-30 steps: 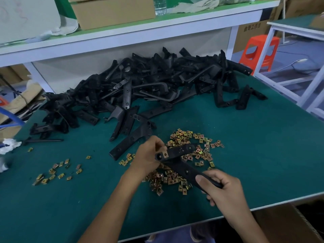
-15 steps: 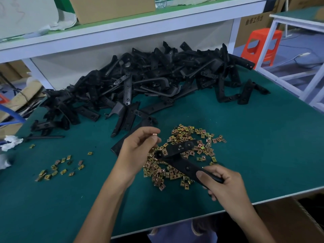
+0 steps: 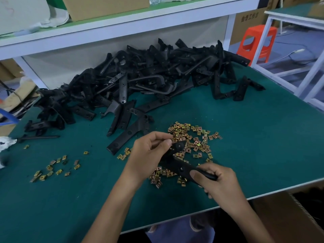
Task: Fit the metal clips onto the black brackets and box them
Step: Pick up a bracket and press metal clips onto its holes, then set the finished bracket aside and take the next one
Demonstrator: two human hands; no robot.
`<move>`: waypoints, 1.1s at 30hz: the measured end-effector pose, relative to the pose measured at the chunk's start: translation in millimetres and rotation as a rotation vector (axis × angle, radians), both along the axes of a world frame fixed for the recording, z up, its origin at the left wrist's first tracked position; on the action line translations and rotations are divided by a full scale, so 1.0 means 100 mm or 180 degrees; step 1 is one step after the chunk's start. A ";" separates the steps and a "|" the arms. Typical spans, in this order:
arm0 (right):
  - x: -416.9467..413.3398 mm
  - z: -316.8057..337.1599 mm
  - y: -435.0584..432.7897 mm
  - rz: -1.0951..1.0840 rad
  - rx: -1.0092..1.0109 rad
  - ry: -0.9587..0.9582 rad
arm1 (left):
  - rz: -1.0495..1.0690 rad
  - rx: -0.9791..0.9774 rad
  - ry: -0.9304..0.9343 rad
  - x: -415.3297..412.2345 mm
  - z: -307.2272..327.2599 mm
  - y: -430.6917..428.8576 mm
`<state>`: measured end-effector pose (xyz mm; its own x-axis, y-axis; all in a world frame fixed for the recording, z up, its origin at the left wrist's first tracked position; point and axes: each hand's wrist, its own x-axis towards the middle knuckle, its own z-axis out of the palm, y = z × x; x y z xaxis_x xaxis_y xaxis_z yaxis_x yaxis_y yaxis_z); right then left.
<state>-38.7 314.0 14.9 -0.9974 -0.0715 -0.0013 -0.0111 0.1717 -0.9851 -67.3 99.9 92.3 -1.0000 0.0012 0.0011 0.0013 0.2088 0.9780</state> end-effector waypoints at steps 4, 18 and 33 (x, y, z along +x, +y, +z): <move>-0.01 0.00 0.01 0.0042 0.0027 -0.0036 | 0.0096 0.0063 -0.0041 0.01 -0.03 0.01; -0.03 -0.01 0.01 -0.0005 -0.0040 -0.0067 | 0.0206 -0.0761 0.0448 0.12 -0.20 0.09; 0.86 0.02 0.40 -0.0707 -0.0647 -0.0485 | -0.0463 -0.2559 0.2099 0.22 -0.16 0.71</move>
